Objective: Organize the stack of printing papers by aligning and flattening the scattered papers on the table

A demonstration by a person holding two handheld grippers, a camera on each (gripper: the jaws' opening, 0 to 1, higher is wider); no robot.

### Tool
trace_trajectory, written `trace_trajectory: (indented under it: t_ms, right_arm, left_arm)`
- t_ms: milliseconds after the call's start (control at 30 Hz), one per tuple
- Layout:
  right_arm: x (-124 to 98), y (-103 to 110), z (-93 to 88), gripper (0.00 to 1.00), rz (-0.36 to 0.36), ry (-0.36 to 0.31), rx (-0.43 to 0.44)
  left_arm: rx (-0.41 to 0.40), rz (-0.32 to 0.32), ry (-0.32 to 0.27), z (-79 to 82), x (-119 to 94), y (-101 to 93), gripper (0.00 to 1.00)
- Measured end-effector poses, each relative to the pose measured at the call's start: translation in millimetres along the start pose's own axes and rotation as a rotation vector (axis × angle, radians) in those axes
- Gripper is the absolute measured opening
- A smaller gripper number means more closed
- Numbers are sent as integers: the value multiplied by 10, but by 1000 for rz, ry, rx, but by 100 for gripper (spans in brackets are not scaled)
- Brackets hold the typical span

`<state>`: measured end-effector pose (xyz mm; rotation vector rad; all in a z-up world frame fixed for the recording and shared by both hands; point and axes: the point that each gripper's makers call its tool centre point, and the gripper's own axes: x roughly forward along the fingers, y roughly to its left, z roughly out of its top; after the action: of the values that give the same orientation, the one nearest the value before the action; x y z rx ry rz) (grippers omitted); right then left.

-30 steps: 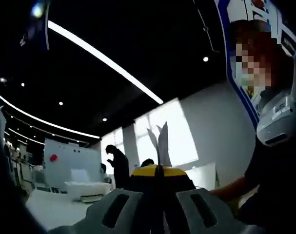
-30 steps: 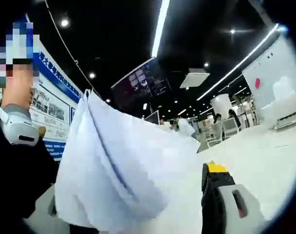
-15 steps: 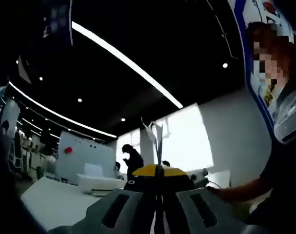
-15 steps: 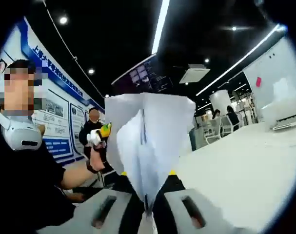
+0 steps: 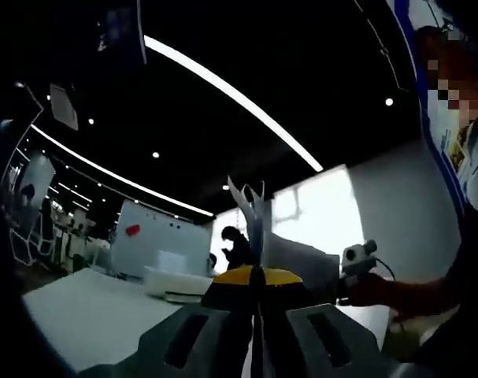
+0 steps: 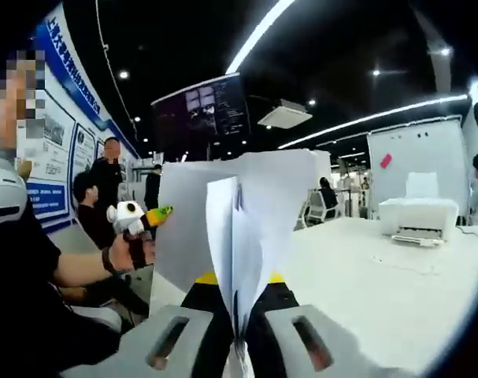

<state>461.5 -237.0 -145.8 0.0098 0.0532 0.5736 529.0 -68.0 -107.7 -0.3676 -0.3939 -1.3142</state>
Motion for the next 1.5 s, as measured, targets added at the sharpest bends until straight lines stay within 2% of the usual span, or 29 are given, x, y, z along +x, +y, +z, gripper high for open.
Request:
trace_trajectory:
  t_ms: [167, 267, 400, 467, 533, 567, 633, 700, 800, 1000, 1233, 1500]
  right_arm:
    - [8, -53, -75, 0, -58, 68, -65]
    - [19, -53, -63, 0, -70, 75, -69]
    - [14, -94, -27, 0, -92, 78, -33]
    - [25, -113, -39, 0, -99, 81, -24]
    - [36, -107, -101, 0, -99, 99, -43]
    - [36, -114, -159, 0, -97, 122, -68]
    - [35, -125, -257, 3, -106, 151, -75]
    - [19, -127, -323, 4, -103, 170, -72]
    - [-40, -131, -332, 9, -98, 171, -41]
    - [-156, -149, -332, 18, -104, 173, -57]
    - [-314, -133, -455, 18, -63, 146, -7]
    - [-453, -180, -447, 18, -98, 105, 29]
  left_arm:
    - [6, 16, 41, -151, 12, 34, 7]
    - [-17, 26, 49, -204, 3, 54, 7]
    - [10, 43, 95, -330, -34, 95, 8]
    - [-35, 49, 92, -373, -52, 116, 9]
    - [-41, 53, 109, -448, -63, 130, 11]
    - [-7, 57, 145, -527, -90, 142, 12]
    - [7, 68, 204, -677, -133, 154, 16]
    - [-2, 67, 207, -720, -150, 144, 17]
    - [-7, 57, 202, -713, -176, 108, 17]
    - [12, 54, 215, -655, -213, 109, 19]
    - [5, 44, 206, -626, -249, 97, 18]
    - [5, 38, 197, -624, -248, 59, 18]
